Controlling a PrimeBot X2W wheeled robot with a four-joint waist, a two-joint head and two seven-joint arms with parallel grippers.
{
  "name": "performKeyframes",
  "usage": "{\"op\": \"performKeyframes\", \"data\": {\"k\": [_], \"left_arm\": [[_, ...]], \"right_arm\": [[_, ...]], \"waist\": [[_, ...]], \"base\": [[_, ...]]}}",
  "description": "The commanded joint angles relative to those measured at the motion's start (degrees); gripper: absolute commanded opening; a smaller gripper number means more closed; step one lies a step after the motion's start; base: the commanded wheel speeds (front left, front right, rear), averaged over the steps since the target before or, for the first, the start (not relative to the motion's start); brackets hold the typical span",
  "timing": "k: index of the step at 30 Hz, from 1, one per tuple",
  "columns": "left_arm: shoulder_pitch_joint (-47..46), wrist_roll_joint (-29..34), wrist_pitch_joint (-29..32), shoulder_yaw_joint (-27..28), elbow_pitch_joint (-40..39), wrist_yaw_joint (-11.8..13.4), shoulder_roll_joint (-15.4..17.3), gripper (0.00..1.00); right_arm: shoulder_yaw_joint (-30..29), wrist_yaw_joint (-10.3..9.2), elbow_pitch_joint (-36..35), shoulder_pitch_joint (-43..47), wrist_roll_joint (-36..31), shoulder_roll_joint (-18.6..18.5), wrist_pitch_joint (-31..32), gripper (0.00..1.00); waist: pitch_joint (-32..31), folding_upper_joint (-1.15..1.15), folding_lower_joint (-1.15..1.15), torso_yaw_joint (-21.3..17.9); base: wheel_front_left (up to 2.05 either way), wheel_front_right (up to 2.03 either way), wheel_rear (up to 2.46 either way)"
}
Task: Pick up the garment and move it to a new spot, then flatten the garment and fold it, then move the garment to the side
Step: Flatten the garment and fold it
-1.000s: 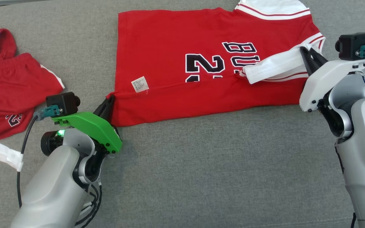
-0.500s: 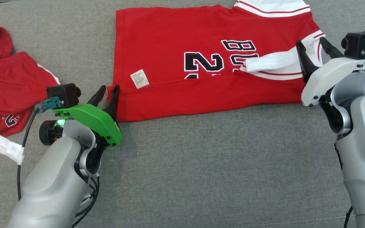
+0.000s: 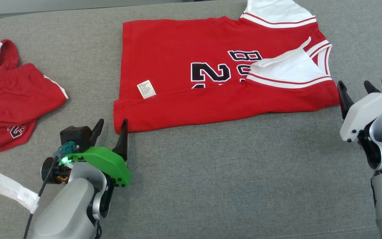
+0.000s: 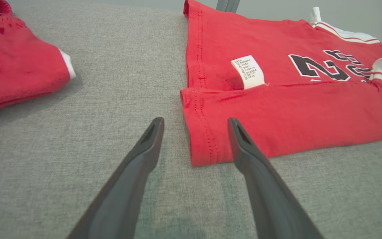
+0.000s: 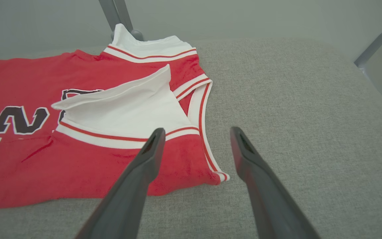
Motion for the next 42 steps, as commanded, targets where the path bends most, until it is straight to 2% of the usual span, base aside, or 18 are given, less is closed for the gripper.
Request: {"op": "performKeyframes", "data": {"k": [1, 11, 19, 27, 28, 29, 30, 37, 42], "left_arm": [[0.59, 0.96, -0.45, -0.21, -0.24, 0.72, -0.26, 1.0], [-2.89, 1.66, 0.99, -1.18, 2.65, 2.99, -2.62, 1.0], [-5.15, 1.07, 4.91, -2.56, 5.25, 2.21, -3.01, 1.0], [-6.0, -0.38, 9.74, -4.12, 7.43, -0.11, -3.86, 1.0], [-5.91, -0.48, 10.22, -4.29, 7.69, -0.37, -3.88, 0.71], [-5.83, -0.65, 10.55, -4.44, 7.92, -0.65, -3.87, 0.36], [-5.49, -1.27, 11.1, -4.5, 8.32, -1.31, -3.89, 0.0], [-1.66, -2.71, 9.86, -4.16, 6.86, -2.16, -2.61, 0.0], [3.58, -3.13, 10.36, -4.89, 2.86, -0.94, -0.37, 0.0]], "right_arm": [[-0.92, -0.09, -0.55, 1.07, -1.13, 0.87, 0.85, 1.0], [-5.7, -0.09, 2.25, -2.58, -6.22, 4.24, 3.01, 1.0], [-4.53, -0.09, 8.07, -7.43, -9.94, 2.94, 10.74, 1.0], [-3.45, -0.09, 13.45, -7.87, -7.9, 1.03, 15.16, 1.0], [-3.45, -0.09, 13.83, -7.71, -7.64, 1.07, 15.14, 1.0], [-3.67, -0.09, 14.14, -7.63, -7.42, 1.15, 14.8, 0.75], [-3.92, -0.09, 14.32, -7.53, -6.95, 1.66, 13.5, 0.0], [-5.69, -0.11, 11.22, -3.63, -5.42, 2.21, 8.11, 0.0], [-6.57, -0.11, 6.09, 3.47, -4.02, 3.28, 7.85, 0.0]], "waist": [[0.38, 0.0, 0.0, -0.02], [2.9, 0.0, 0.0, 0.01], [4.19, 0.0, 0.0, 0.48], [5.41, 0.0, 0.0, 0.99], [5.47, 0.0, 0.0, 0.94], [5.5, 0.0, 0.0, 0.88], [5.42, 0.0, 0.0, 0.69], [1.22, 0.0, 0.0, 0.33], [-3.12, 0.0, 0.0, 0.3]], "base": [[0.0, 0.0, 0.0], [0.0, 0.0, 0.0], [0.0, 0.0, 0.0], [0.0, 0.0, 0.0], [0.0, 0.0, 0.0], [0.0, 0.0, 0.0], [0.0, 0.0, 0.0], [0.0, 0.0, 0.0], [0.0, 0.0, 0.0]]}}
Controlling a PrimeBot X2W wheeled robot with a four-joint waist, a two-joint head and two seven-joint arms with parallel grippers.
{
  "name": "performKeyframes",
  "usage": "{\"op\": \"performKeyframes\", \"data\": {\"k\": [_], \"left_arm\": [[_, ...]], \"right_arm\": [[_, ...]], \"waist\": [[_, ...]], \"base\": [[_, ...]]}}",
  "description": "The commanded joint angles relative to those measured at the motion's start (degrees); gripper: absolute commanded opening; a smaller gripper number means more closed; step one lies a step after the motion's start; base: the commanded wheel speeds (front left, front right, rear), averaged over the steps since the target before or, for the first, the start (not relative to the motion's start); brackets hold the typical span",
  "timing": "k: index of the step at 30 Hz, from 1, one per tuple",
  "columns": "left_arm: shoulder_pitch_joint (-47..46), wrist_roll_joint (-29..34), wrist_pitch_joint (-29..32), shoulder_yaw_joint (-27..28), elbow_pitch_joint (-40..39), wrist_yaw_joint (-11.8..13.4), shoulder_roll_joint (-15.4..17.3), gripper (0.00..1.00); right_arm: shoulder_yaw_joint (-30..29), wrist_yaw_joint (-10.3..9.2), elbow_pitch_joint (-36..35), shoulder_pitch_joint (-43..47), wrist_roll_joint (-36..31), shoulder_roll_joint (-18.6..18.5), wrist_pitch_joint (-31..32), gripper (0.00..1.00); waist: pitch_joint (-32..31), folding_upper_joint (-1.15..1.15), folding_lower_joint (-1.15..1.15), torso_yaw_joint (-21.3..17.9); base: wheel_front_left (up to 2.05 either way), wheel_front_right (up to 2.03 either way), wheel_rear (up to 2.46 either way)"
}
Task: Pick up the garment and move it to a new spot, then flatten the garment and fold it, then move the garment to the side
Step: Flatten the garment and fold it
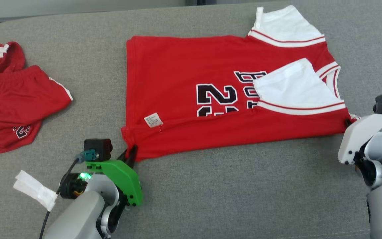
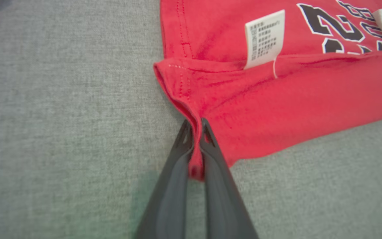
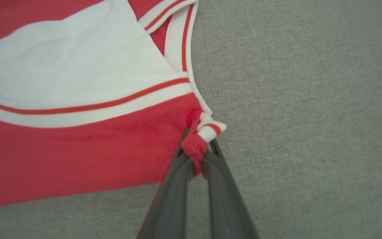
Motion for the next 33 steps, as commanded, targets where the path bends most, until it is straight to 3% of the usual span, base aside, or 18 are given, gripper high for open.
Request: {"op": "performKeyframes", "data": {"k": [1, 7, 8, 9, 10, 16, 22, 27, 33], "left_arm": [[3.19, -0.6, 0.79, -0.62, -0.54, 0.84, 1.28, 0.0], [9.08, -1.6, 2.54, -0.63, -7.04, 3.67, 3.68, 0.0], [9.68, -1.78, 2.54, -0.48, -8.1, 4.14, 3.87, 0.0], [10.42, -1.93, 2.55, -0.39, -9.4, 4.5, 4.14, 0.4], [10.79, -2.04, 2.47, -0.32, -10.4, 4.66, 4.37, 1.0], [11.64, -2.12, 2.54, 0.06, -14.32, 6.0, 5.09, 1.0], [6.39, -1.22, 4.03, 1.47, -16.42, 6.26, 7.02, 1.0], [-1.72, -0.11, 8.27, 1.08, -14.37, 4.69, 7.24, 1.0], [-14.19, -0.54, 12.85, 1.36, -6.4, 1.65, 4.37, 1.0]], "right_arm": [[-0.5, -0.14, -1.34, 2.74, 0.55, 0.36, 0.21, 0.0], [-3.02, -0.15, -7.05, 9.98, -0.22, 1.81, 1.14, 0.0], [-3.34, -0.15, -7.58, 10.66, -0.59, 1.97, 1.27, 0.06], [-3.57, -0.15, -8.24, 11.39, -0.85, 2.25, 1.42, 1.0], [-3.86, -0.15, -8.76, 11.78, -1.05, 2.45, 1.51, 1.0], [-3.5, -0.13, -11.07, 10.97, -1.51, 3.09, 1.53, 1.0], [0.47, -0.13, -13.57, 5.2, -1.14, 0.27, 2.27, 1.0], [4.88, -0.13, -10.71, -3.57, 0.66, -2.45, 3.2, 1.0], [11.11, -0.11, -2.91, -15.62, 2.83, -4.49, 2.92, 1.0]], "waist": [[-2.94, 0.0, 0.0, -0.06], [-4.73, 0.0, 0.0, -0.29], [-4.82, 0.0, 0.0, -0.31], [-4.89, 0.0, 0.0, -0.34], [-4.93, 0.0, 0.0, -0.37], [-4.71, 0.0, 0.0, -0.44], [-3.57, 0.0, 0.0, -0.91], [-1.11, 0.0, 0.0, -1.04], [2.52, 0.0, 0.0, -1.64]], "base": [[0.0, 0.0, 0.0], [0.0, 0.0, 0.0], [0.0, 0.0, 0.0], [0.0, 0.0, 0.0], [0.0, 0.0, 0.0], [0.0, 0.0, 0.0], [0.0, 0.0, 0.0], [0.0, 0.0, 0.0], [0.0, 0.0, 0.0]]}}
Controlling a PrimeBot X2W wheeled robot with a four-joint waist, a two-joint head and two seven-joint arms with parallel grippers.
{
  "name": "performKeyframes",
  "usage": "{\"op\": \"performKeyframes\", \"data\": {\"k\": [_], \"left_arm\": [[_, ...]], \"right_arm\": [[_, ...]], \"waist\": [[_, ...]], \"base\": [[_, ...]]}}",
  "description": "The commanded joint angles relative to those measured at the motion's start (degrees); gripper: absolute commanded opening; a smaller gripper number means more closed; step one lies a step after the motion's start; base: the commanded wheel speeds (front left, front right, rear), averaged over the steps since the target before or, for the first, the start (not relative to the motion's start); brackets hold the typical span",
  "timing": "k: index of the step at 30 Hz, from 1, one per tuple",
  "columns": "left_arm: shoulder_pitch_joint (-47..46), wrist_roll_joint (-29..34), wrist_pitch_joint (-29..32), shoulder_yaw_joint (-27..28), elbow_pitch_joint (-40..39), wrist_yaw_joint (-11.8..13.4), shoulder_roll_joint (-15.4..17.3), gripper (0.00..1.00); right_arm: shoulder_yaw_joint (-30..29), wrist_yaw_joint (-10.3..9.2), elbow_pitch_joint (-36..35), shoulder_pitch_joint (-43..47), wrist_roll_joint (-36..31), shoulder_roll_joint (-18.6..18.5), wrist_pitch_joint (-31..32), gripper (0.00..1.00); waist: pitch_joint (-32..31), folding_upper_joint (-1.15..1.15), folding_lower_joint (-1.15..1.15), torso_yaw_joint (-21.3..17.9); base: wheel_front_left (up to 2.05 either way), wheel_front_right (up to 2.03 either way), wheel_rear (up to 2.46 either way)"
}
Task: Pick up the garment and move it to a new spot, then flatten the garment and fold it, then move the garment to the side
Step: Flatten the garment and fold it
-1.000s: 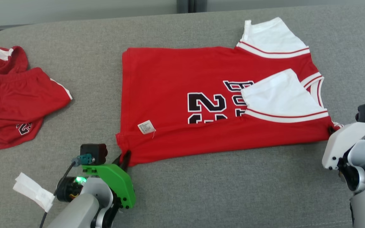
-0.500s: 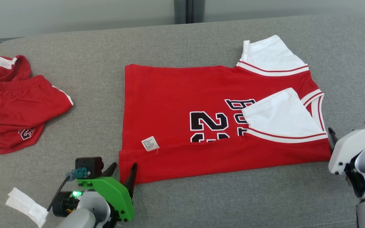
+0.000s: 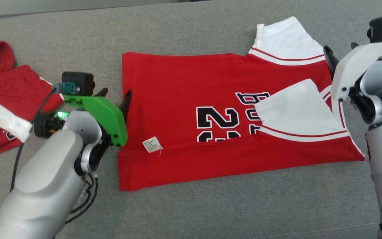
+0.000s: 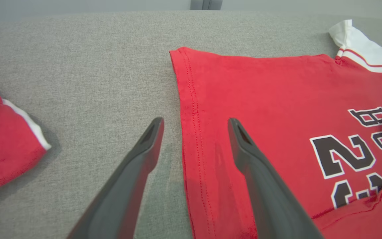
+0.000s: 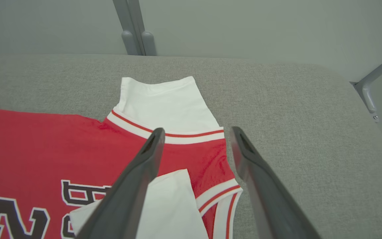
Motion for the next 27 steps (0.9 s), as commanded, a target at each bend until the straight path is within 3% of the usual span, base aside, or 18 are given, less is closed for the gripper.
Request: {"op": "performKeyframes", "data": {"k": [1, 14, 20, 27], "left_arm": [[-3.19, -0.03, 0.61, 0.4, 2.13, -0.75, -0.82, 1.0], [-21.86, 3.3, 3.36, -1.33, 20.36, -4.96, -4.38, 1.0], [-25.31, 4.2, 3.08, -2.34, 24.74, -6.36, -5.37, 1.0], [-26.08, 4.22, 6.19, -3.79, 29.2, -6.08, -7.12, 1.0]], "right_arm": [[1.24, -0.07, 1.91, -2.72, 0.81, -0.64, -0.65, 1.0], [10.72, -0.07, 15.35, -19.09, 3.1, -0.4, -7.41, 1.0], [13.05, -0.07, 18.44, -21.8, 3.73, -1.31, -8.91, 1.0], [14.53, -0.07, 21.07, -23.77, 4.13, -2.91, -9.38, 1.0]], "waist": [[2.56, 0.0, 0.0, -0.52], [10.43, 0.0, 0.0, -3.34], [12.26, 0.0, 0.0, -3.74], [13.57, 0.0, 0.0, -2.79]], "base": [[0.0, 0.0, 0.0], [0.0, 0.0, 0.0], [0.0, 0.0, 0.0], [0.0, 0.0, 0.0]]}}
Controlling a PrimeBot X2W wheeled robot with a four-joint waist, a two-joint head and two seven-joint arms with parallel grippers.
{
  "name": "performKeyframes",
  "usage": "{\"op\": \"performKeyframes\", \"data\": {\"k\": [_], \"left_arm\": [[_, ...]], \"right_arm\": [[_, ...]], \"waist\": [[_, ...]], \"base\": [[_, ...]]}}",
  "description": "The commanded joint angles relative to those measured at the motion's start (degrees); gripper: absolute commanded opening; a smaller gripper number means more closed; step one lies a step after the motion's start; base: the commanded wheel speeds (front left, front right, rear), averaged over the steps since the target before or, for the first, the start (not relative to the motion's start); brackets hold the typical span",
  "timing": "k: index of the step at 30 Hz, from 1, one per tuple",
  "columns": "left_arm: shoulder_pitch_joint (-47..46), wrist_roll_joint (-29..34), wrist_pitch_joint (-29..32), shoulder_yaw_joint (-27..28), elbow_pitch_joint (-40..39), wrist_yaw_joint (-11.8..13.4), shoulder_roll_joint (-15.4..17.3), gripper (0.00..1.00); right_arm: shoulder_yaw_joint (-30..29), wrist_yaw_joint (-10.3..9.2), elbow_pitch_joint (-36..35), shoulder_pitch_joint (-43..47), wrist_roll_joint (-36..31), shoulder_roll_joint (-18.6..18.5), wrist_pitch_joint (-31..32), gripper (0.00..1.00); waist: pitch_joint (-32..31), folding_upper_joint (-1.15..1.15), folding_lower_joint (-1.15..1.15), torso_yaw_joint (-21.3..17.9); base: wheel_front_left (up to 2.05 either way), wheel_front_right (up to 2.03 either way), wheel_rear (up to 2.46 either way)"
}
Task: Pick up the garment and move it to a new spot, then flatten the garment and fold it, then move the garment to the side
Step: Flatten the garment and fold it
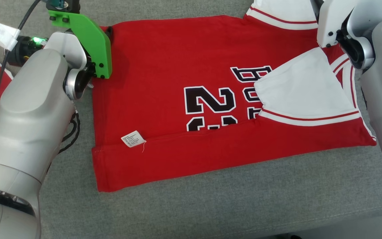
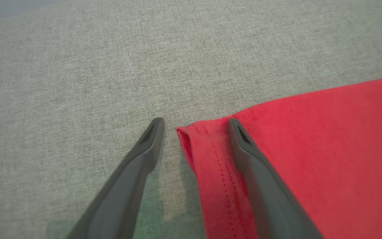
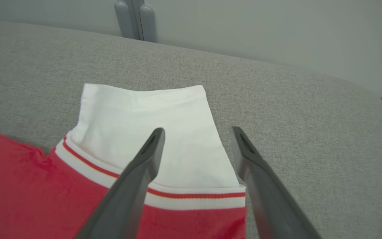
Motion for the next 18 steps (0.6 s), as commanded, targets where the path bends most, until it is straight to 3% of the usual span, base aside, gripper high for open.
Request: {"op": "performKeyframes", "data": {"k": [1, 4, 5, 12, 18], "left_arm": [[0.41, -0.38, 1.58, -0.34, 1.3, 0.3, -0.57, 0.79], [0.14, -0.68, 2.66, -0.55, 1.81, 0.52, -1.07, 0.32], [0.04, -0.6, 2.77, -0.62, 1.8, 0.59, -1.19, 0.0], [-0.69, 0.03, -0.56, -0.69, 0.0, 0.97, -2.46, 0.0], [-1.41, 0.69, -4.11, -1.67, -2.33, 0.7, -5.72, 0.0]], "right_arm": [[0.34, -0.07, 0.39, -1.21, 0.43, -0.46, 0.09, 1.0], [0.75, -0.07, 0.94, -1.82, 0.34, -1.64, 0.52, 1.0], [0.93, -0.07, 1.11, -2.05, 0.19, -2.07, 0.82, 1.0], [0.91, -0.07, 2.49, -4.59, -0.33, -4.31, 2.53, 1.0], [1.05, -0.07, 5.64, -7.54, -1.38, -6.76, 4.36, 1.0]], "waist": [[0.52, 0.0, -0.01, 0.63], [0.99, 0.0, -0.01, 1.48], [1.13, 0.0, -0.01, 1.79], [2.59, 0.0, -0.01, 4.21], [4.55, 0.0, -0.01, 7.58]], "base": [[0.0, 0.0, 0.0], [0.0, 0.0, 0.0], [0.0, 0.0, 0.0], [0.0, 0.0, 0.0], [0.0, 0.0, 0.0]]}}
